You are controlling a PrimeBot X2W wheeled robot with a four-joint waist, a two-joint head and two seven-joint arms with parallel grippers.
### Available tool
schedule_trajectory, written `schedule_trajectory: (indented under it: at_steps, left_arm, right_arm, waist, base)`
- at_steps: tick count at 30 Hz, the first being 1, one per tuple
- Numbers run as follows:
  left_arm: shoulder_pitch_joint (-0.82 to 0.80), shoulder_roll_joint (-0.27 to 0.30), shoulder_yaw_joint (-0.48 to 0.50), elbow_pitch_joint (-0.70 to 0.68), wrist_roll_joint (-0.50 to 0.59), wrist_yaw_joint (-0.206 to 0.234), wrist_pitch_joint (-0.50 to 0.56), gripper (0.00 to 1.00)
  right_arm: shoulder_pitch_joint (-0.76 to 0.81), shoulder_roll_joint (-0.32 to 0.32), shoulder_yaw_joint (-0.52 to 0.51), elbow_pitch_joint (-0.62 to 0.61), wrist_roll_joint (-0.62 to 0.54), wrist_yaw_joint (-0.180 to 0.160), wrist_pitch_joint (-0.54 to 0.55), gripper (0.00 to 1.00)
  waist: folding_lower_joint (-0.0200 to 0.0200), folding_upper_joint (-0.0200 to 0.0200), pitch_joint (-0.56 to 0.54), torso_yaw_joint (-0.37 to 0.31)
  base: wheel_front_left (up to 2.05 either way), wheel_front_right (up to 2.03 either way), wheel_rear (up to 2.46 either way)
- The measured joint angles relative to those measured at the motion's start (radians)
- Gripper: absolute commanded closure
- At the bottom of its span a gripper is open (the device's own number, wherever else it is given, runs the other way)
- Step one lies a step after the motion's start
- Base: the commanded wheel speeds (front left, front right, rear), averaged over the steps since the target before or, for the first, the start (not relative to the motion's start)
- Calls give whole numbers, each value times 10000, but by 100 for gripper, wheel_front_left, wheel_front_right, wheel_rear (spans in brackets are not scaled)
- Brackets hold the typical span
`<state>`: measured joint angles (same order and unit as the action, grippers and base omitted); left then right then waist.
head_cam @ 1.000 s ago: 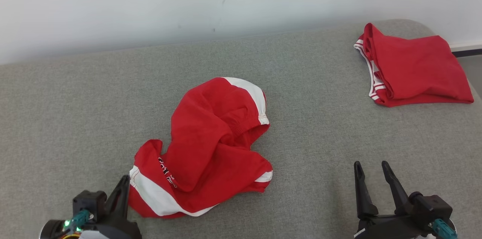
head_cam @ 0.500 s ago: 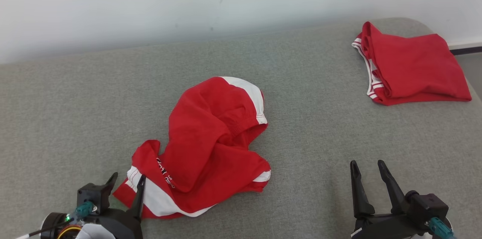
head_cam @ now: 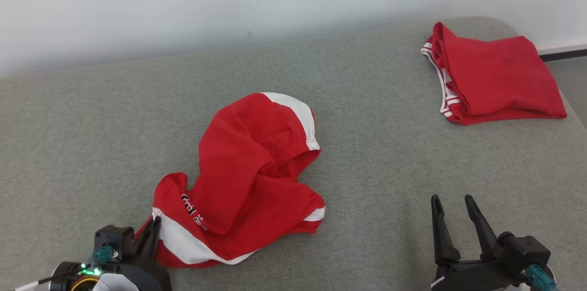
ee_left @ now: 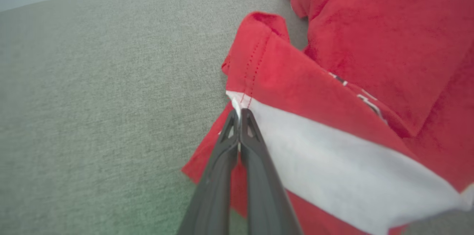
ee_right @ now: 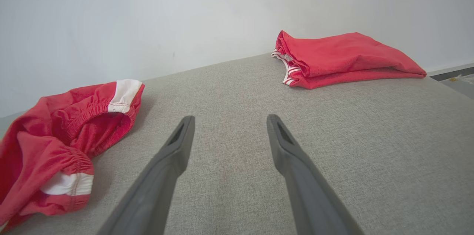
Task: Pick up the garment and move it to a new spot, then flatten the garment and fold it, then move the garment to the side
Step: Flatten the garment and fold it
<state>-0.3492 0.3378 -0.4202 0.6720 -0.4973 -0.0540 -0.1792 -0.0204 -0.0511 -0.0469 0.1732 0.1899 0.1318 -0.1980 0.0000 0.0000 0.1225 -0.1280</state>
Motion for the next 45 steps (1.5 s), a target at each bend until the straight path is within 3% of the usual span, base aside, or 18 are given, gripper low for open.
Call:
schedule_trajectory:
  at_steps: [7,13,19,25,26,27,28,45]
  left_arm:
    - [57,-17,368,-1035,52,399,-671,100]
    - [1473,-42,546,-2796,111,993,-765,100]
    - [3008,-366,800,-3296,-378,1152,-802,100]
    - [3443,-671,1114,-3108,-495,1074,-832,100]
    - [3469,-709,1221,-3120,-454,1081,-832,95]
    - [3471,-731,1306,-3172,-339,1101,-832,37]
    - [3470,-788,1440,-3283,-290,1110,-832,0]
    - [3695,-1574,2984,-5384,1925,1064,-834,0]
  right_arm:
    - [235,2,-75,-40,-52,0,40,0]
    - [281,6,-46,-117,-40,0,109,0]
    - [290,4,4,-134,-40,0,150,0]
    - [326,2,23,-117,-42,0,234,0]
    - [366,0,40,-123,-42,0,270,0]
    - [395,2,61,-121,-42,0,305,0]
    - [411,6,73,-117,-44,0,307,0]
    - [-272,-253,731,104,-165,0,754,0]
  waist:
    - [-1,0,-233,436]
    - [0,0,-345,986]
    - [-1,0,-364,1402]
    - [-1,0,-425,1582]
    - [-1,0,-439,1612]
    - [-1,-1,-450,1642]
    - [-1,0,-462,1673]
    - [-1,0,-853,2046]
  base:
    - [0,0,0]
    - [0,0,0]
    - [0,0,0]
    - [0,0,0]
    - [0,0,0]
    - [0,0,0]
    - [0,0,0]
    - [0,0,0]
